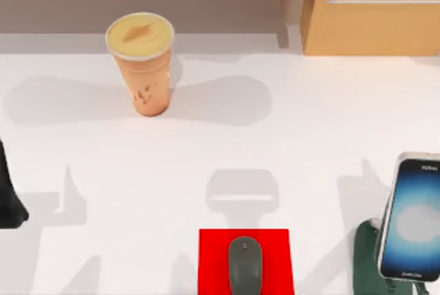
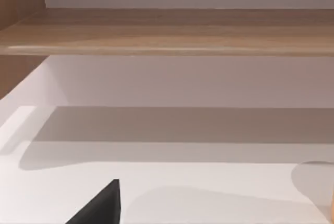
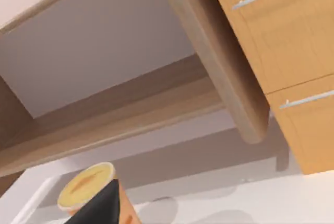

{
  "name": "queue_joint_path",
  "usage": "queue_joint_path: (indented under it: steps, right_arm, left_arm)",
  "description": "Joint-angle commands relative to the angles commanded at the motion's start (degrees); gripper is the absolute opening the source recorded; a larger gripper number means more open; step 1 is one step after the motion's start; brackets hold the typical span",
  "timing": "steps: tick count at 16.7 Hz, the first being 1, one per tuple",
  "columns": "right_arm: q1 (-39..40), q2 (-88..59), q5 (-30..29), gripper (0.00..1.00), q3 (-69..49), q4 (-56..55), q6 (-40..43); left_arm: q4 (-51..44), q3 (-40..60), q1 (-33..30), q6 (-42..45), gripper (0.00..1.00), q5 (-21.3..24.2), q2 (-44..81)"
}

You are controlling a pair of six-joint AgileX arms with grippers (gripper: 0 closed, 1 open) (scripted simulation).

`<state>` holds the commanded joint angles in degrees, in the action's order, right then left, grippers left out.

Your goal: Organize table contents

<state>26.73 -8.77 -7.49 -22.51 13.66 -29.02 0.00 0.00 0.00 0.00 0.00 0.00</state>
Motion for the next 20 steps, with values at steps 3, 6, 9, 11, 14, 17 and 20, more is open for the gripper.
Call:
queue_joint_path:
  steps: [3,6,9,11,14,17,20]
  right_arm:
    - [-12.0,4.8,3.7,1.0,8.5,-6.5,12.8]
    - [-21.3,7.7,6.1,1.0,17.1,-11.1,23.0]
    - [-26.1,8.7,7.3,1.0,21.9,-13.4,28.3]
    - [-26.7,8.8,7.5,1.0,22.5,-13.7,29.0]
    - [-26.7,8.8,7.5,1.0,22.5,-13.7,29.0]
    - [-26.7,8.8,7.5,1.0,22.5,-13.7,29.0]
    - [-26.7,8.8,7.5,1.0,22.5,-13.7,29.0]
  left_arm:
    - [0.0,0.0,0.0,0.0,1.0,0.0,0.0]
    - [0.0,0.0,0.0,0.0,1.0,0.0,0.0]
    - [0.0,0.0,0.0,0.0,1.0,0.0,0.0]
    - [0.0,0.0,0.0,0.0,1.0,0.0,0.0]
    - [0.0,0.0,0.0,0.0,1.0,0.0,0.0]
    - [0.4,0.0,-0.2,-0.1,1.0,-0.3,0.6]
    - [4.0,0.0,-2.2,-0.5,1.0,-2.8,5.8]
